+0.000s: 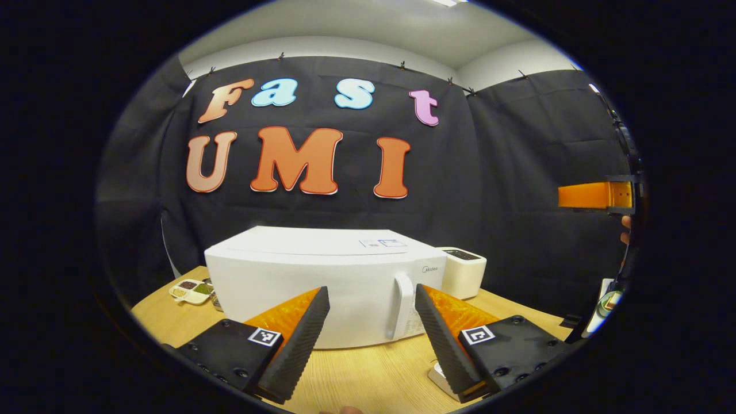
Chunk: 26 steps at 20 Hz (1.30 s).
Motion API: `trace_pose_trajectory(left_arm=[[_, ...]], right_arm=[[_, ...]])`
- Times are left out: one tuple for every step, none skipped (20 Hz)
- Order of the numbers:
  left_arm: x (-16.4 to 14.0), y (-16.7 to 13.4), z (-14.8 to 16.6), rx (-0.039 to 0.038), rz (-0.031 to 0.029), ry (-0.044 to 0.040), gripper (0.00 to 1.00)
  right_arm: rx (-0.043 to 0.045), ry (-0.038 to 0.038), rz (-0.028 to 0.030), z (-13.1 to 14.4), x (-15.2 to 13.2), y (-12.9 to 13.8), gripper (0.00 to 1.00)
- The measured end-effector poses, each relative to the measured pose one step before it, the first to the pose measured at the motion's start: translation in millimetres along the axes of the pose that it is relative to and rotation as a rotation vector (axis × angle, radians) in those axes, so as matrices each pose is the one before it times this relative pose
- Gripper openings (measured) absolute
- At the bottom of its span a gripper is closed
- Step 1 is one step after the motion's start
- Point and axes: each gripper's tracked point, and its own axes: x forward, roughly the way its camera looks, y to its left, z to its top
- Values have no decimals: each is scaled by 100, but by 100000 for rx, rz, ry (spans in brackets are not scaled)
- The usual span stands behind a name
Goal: Open the microwave oven with the left hand, put the food in, and close the microwave oven.
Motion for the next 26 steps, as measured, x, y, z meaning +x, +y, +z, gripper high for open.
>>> trace_pose_trajectory(left_arm=[[757,-220,-841,571,529,464,94],[773,-313,-792,349,279,563,96],[760,-351,-830,104,160,735,98],[669,-424,-807,-322,196,1046,100],[758,-365,-713,-312,99,892,100],[692,-399,-648,47,-502,1127,94],[670,-321,-464,289,-453,775,95],[764,-375,-437,300,-175,620,95],[660,-226,-535,604,331,681,95],[619,-14,-346,630,854,540,98],[668,-154,-406,695,587,326,95],[648,-188,-216,638,-157,192,94],[595,-92,-192,688,635,-757,98],[463,152,-208,957,1138,-79,98],[504,147,-321,924,1485,33,95],[475,55,-307,547,471,304,98],[388,-176,-413,-708,-786,827,88],[202,62,-156,-869,645,-86,76],[450,-877,-299,-864,-2970,594,61],[89,-575,-73,269,-972,56,45],[471,-104,-83,2078,636,-871,30],[-190,173,-221,1474,821,1104,36],[-163,24,-557,178,538,2228,37],[-157,-186,24,13,-654,-394,37],[421,-253,166,-1400,-1106,-1751,24],[-62,98,-125,-554,-735,468,27]], right_arm=[[462,784,-362,-362,-83,-495,94],[364,347,-406,-218,-111,-442,94],[163,43,-738,-169,-115,-612,94],[-161,-33,-977,-150,-44,-597,94],[-442,60,-1108,-160,5,-652,94],[-556,-21,-1121,-126,97,-706,94],[-329,-83,-1173,-113,6,-749,94],[-91,-30,-1164,-127,44,-681,94],[40,165,-1111,-185,209,-629,94],[253,168,-953,-169,185,-621,94],[293,160,-777,-182,90,-473,94],[141,98,-758,-114,88,-474,94],[-197,-14,-885,-84,91,-437,94],[-462,30,-764,-105,121,-397,94],[-451,-212,-642,-87,2,-341,94],[-562,-304,-442,39,9,-197,94],[-483,-353,-178,-102,-78,-75,94],[-339,-298,127,28,13,18,94],[-146,-17,722,-72,23,244,94],[-130,150,987,-118,37,257,94],[-78,224,539,-65,23,97,94],[-249,165,-26,-116,57,20,94],[-433,73,-105,-147,6,-21,94],[-230,190,-222,-139,22,14,94],[-149,159,42,-71,-15,106,94],[-31,18,313,-7,1,175,94]])
